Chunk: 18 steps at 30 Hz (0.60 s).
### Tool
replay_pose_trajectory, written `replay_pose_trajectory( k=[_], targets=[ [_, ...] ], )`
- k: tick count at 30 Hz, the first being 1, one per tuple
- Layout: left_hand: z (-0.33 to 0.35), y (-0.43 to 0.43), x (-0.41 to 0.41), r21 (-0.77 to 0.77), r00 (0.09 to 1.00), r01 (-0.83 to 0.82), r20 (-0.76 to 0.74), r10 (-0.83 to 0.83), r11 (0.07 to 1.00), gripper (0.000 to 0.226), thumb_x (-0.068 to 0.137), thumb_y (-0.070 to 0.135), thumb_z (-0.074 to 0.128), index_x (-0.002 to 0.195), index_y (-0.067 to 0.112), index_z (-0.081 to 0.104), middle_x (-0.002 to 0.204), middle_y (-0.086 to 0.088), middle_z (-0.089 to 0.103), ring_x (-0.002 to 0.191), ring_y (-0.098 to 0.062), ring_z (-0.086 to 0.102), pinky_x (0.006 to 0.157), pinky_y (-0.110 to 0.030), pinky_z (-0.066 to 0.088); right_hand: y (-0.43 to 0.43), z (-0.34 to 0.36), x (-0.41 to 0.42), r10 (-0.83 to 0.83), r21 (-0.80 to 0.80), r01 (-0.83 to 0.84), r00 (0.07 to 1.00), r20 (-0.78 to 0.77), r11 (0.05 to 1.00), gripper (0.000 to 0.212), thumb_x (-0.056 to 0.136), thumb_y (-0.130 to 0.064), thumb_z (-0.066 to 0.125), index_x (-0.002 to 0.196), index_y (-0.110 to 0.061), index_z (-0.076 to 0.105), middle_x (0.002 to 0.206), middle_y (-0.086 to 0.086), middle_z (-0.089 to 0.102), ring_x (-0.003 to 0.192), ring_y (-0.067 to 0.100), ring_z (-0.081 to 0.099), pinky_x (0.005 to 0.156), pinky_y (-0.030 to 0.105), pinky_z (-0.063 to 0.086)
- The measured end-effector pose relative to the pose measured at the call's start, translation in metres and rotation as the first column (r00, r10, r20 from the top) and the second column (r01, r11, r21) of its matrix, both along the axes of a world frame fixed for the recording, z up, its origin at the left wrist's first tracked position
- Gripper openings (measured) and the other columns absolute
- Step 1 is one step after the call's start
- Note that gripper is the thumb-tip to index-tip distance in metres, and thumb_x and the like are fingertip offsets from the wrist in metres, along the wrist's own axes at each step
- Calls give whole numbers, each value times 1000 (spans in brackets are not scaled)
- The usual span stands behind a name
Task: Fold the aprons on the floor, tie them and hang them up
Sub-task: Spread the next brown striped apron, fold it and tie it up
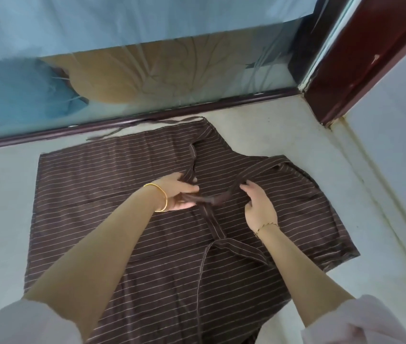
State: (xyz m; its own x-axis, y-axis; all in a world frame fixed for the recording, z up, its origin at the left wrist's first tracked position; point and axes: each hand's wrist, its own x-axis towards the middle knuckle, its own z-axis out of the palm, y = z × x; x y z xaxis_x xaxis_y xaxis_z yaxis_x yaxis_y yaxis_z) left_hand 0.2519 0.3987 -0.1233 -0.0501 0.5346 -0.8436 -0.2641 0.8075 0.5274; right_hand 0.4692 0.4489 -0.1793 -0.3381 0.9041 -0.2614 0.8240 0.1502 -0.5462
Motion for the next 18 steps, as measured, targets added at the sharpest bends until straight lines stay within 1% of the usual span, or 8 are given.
replay_pose_trajectory(
  k=[2,4,6,7,10,14,16,18],
  targets=[
    [5,-1,-3,-127,959,-220,155,238,967,10,88,11,63,93,15,56,75,-8,66,50,-11,60,44,-20,53,5,-1,0,62,-21,-61,996,68,998,58,92,1,45,143,-27,37,154,-9,23,124,16,49,91,34,53],
    [5,-2,-11,-204,820,-521,151,552,829,12,89,21,63,85,10,60,61,-9,66,40,-11,58,36,-16,47,11,-1,-1,69,-58,-63,992,102,996,62,93,0,44,146,-28,30,156,-7,16,114,17,55,82,33,56],
    [0,-4,-20,-157,643,-737,140,753,658,22,85,29,68,94,10,62,71,-11,70,55,-18,67,47,-23,55,16,-2,0,50,-92,-42,995,87,995,63,93,1,44,147,-27,27,157,-6,13,105,17,58,78,31,56],
    [-3,-6,-22,-104,640,-752,123,759,651,30,84,33,68,104,12,62,89,-13,70,75,-24,69,60,-30,58,17,-3,0,41,-112,-34,997,59,993,64,93,2,44,147,-27,27,156,-5,14,103,18,59,78,31,56],
    [-12,-15,-13,-32,829,-534,-214,516,845,57,83,38,68,130,13,46,125,-8,55,109,-24,56,87,-40,54,22,-4,3,-59,-130,50,996,-67,990,62,92,3,46,145,-27,33,153,-2,22,113,23,57,87,38,55],
    [-16,-29,23,-113,898,-273,-386,211,955,68,86,34,66,136,9,28,94,-5,55,85,-20,61,73,-37,58,31,1,14,-193,58,189,977,87,980,48,94,-5,44,139,-22,43,147,3,37,124,27,46,95,37,45],
    [-23,-34,43,-120,828,32,-552,-93,992,73,85,38,65,135,6,22,79,0,49,75,-17,61,70,-34,58,36,4,20,-216,99,201,959,184,975,44,95,-9,43,138,-21,44,144,4,41,125,30,40,96,40,43],
    [-26,-37,60,-135,627,278,-725,-286,951,68,85,37,66,130,10,23,79,0,53,69,-14,61,65,-28,57,40,5,24,-226,119,201,940,255,972,43,95,-13,44,137,-21,44,143,5,42,126,31,38,96,43,41]
  ],
)
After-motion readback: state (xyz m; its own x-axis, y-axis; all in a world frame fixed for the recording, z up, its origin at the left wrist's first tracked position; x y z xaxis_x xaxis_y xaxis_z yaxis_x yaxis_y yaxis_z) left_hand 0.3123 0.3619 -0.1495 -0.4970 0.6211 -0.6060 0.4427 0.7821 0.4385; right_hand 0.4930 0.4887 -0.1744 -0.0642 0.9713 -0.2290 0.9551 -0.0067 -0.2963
